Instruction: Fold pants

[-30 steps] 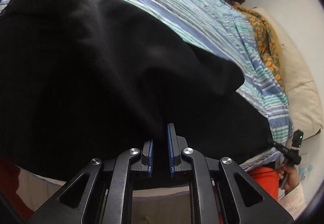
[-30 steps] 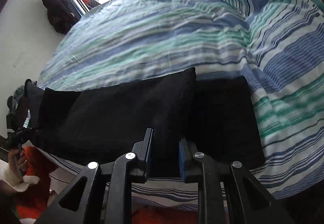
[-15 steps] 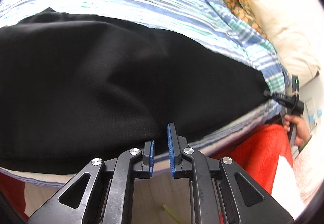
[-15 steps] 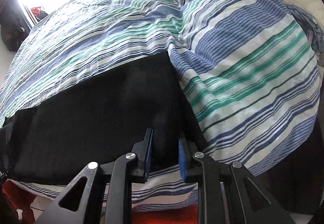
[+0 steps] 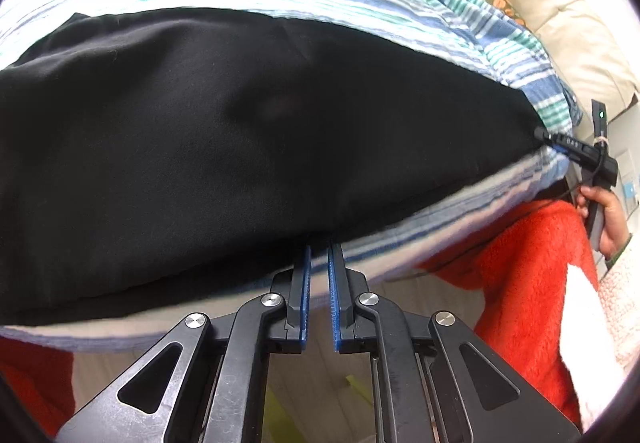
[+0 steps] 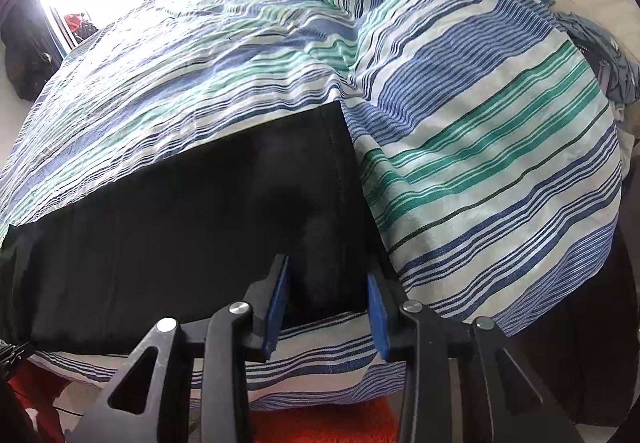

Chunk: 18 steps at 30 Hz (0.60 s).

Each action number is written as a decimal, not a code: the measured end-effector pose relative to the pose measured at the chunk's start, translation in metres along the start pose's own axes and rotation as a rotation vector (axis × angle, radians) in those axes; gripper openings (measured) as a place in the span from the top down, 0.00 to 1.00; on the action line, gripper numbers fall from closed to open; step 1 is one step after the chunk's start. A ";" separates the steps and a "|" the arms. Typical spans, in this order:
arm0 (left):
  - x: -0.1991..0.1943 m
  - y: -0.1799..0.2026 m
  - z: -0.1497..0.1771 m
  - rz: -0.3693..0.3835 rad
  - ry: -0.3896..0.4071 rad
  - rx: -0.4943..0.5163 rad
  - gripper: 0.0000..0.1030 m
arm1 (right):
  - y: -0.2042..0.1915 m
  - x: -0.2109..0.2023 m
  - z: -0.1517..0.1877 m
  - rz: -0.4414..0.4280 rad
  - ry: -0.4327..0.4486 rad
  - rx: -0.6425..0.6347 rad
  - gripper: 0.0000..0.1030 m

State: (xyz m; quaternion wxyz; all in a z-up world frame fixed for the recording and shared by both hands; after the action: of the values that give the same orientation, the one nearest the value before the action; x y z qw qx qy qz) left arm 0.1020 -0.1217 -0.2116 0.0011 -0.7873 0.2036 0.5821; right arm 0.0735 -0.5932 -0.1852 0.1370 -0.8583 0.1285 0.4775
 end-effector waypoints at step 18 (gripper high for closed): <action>-0.041 -0.070 0.014 0.403 0.066 -0.402 0.60 | -0.048 -0.023 -0.010 -0.096 0.150 -0.158 0.24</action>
State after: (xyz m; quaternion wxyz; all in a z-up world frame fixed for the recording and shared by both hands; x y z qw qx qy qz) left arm 0.1021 -0.0416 -0.1947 -0.2770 -0.7339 0.2364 0.5734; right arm 0.0862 -0.5502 -0.1547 0.0815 -0.9050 0.0592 0.4133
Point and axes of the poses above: each gripper's, at about its wrist camera, not at the fingertips, and x roughly the way its jaws point, y to its right, z to its underside, the point moved 8 cm from there along x, roughly the way its jaws point, and after that the axes turned 7 degrees about -z, right-handed, at the moved point
